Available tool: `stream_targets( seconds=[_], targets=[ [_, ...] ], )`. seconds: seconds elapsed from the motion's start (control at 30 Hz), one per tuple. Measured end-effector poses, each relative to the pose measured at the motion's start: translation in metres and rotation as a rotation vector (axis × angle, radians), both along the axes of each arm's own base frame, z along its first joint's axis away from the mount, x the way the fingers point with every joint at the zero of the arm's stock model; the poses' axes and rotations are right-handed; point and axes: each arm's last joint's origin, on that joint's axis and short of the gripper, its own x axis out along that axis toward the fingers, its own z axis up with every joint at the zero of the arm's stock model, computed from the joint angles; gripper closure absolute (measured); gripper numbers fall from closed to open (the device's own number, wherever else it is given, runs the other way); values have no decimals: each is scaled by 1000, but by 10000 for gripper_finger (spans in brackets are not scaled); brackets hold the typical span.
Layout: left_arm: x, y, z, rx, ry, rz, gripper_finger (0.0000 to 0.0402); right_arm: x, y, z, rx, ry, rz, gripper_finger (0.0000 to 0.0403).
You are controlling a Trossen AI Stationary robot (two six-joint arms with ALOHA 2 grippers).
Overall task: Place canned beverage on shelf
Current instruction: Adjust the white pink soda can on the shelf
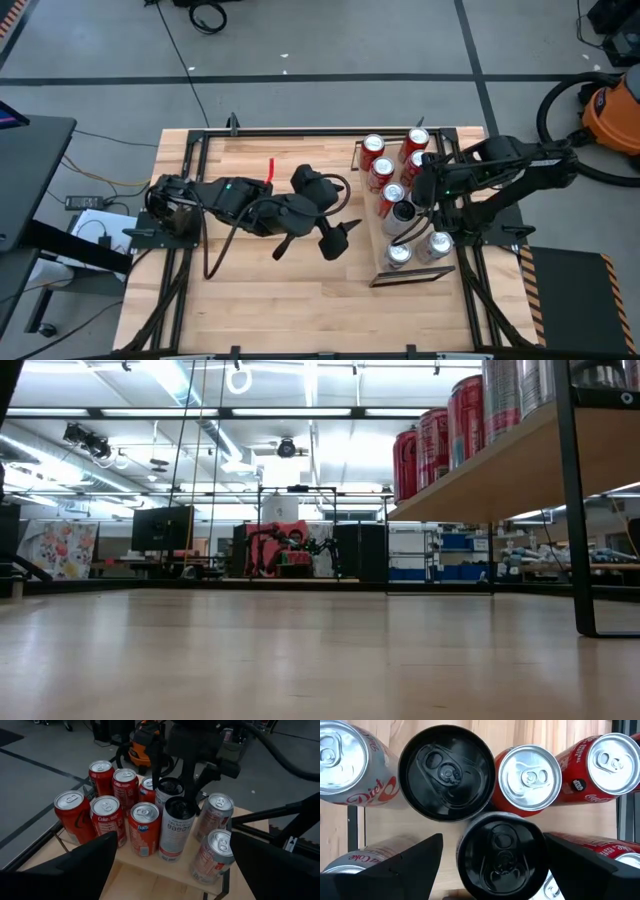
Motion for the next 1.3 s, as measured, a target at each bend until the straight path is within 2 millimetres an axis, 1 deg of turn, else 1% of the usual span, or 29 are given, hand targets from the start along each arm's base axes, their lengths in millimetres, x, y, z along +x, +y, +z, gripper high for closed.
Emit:
stream_targets(
  seconds=[0.5,0.73,0.8,0.97,1.03,1.13,1.3],
  targets=[
    [-1,0,1,27,9,-13,4,5,2,-15,-2,40,23,55],
    [-1,0,1,27,10,-14,4,5,2,-15,-3,42,26,57],
    [-1,0,1,27,10,-14,4,5,2,-15,-4,42,27,67],
    [-1,0,1,27,10,-14,4,5,2,-15,-6,44,33,118],
    [-1,0,1,27,10,-14,4,4,1,-15,-8,51,33,132],
    [-1,1,0,28,13,-14,4,2,1,-15,-7,56,34,132],
    [-1,1,0,30,18,-14,4,-5,0,-13,15,59,43,113]
  ],
)
